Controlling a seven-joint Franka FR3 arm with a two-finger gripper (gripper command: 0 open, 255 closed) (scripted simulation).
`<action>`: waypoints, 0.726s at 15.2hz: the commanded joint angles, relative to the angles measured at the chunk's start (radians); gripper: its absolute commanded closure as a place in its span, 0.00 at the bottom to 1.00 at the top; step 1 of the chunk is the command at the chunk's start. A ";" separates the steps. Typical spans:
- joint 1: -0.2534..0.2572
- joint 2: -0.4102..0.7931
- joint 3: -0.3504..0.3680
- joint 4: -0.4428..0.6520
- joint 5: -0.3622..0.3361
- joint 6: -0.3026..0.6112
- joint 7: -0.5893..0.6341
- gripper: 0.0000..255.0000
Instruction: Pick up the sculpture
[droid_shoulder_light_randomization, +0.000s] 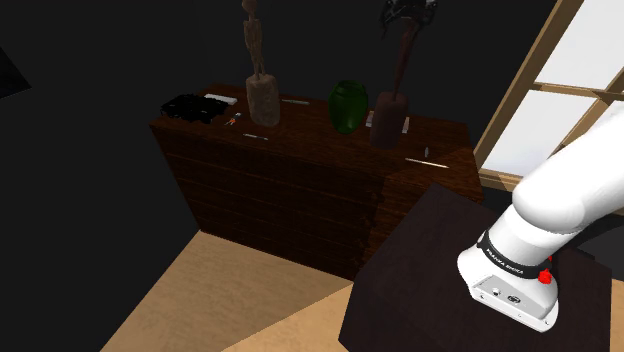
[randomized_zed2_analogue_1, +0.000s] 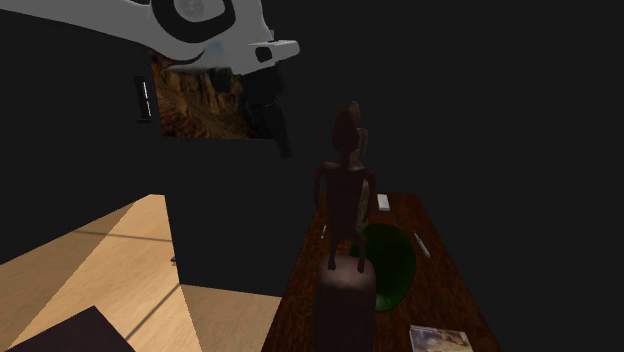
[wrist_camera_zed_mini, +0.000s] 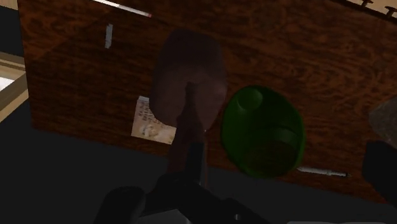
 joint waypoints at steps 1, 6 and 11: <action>-0.022 0.040 -0.015 0.023 -0.010 0.035 0.040 0.00; -0.073 0.119 -0.056 0.098 -0.030 0.083 0.133 0.00; -0.075 0.123 -0.059 0.048 -0.035 0.138 0.143 0.00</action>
